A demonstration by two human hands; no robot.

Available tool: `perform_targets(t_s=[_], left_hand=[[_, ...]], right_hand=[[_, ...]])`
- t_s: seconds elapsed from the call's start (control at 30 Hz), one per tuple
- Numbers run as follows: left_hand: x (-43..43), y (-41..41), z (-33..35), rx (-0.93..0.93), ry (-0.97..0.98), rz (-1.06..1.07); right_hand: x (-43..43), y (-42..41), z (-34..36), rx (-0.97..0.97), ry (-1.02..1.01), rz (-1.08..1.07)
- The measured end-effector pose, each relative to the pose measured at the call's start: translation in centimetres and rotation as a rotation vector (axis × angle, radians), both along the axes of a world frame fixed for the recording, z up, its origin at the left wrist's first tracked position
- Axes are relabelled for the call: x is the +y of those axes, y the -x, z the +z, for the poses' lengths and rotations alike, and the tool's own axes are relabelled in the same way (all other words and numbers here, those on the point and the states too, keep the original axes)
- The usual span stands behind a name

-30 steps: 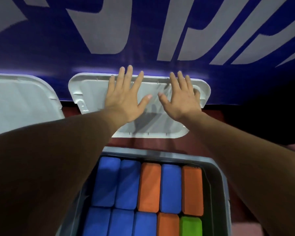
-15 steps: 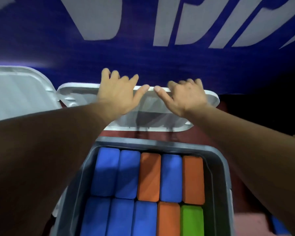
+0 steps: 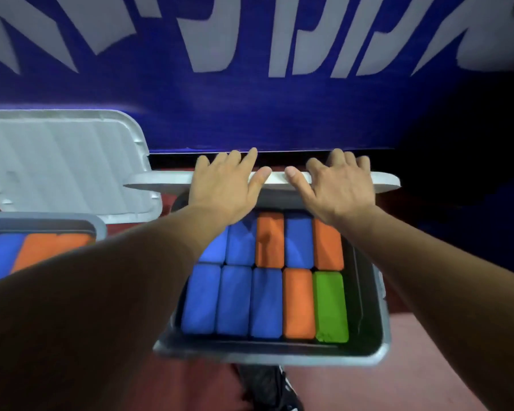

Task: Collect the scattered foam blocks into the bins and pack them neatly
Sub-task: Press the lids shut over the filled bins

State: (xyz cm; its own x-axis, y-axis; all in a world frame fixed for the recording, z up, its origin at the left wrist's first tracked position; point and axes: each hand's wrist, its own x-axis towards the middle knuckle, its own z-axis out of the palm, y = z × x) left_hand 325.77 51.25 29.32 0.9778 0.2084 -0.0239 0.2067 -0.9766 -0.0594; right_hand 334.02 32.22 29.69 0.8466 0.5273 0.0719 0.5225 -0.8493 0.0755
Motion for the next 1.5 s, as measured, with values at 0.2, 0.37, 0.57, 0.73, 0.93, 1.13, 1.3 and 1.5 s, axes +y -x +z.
perform_targets(t_s=[0.2, 0.37, 0.57, 0.73, 0.93, 1.13, 1.3, 1.5], left_hand=[[-5.2, 10.3, 1.0, 0.010, -0.068, -0.055], [-8.8, 17.6, -3.2, 0.022, -0.187, -0.113], [-12.3, 24.5, -10.6, 0.013, -0.171, -0.070], [-13.2, 27.2, -13.4, 0.095, -0.032, -0.031], [-12.1, 23.4, -12.7, 0.125, 0.037, -0.041], [-15.3, 15.3, -11.3, 0.108, 0.118, -0.102], [-21.2, 8.5, -13.4, 0.085, 0.180, -0.137], [-23.9, 5.2, -18.7, -0.010, 0.118, -0.162]], right_hand=[[-5.8, 11.7, -0.5, -0.063, -0.075, -0.061], [-9.7, 19.4, -4.3, -0.008, -0.077, -0.106], [-11.5, 25.9, -9.8, 0.195, -0.082, -0.076], [-12.2, 27.6, -12.5, 0.330, -0.042, -0.136], [-12.7, 23.6, -11.8, 0.384, -0.062, -0.234], [-14.4, 17.2, -9.7, 0.387, -0.205, -0.415], [-18.1, 13.4, -11.9, 0.337, -0.334, -0.617], [-19.2, 8.7, -16.9, 0.460, -0.458, -0.756]])
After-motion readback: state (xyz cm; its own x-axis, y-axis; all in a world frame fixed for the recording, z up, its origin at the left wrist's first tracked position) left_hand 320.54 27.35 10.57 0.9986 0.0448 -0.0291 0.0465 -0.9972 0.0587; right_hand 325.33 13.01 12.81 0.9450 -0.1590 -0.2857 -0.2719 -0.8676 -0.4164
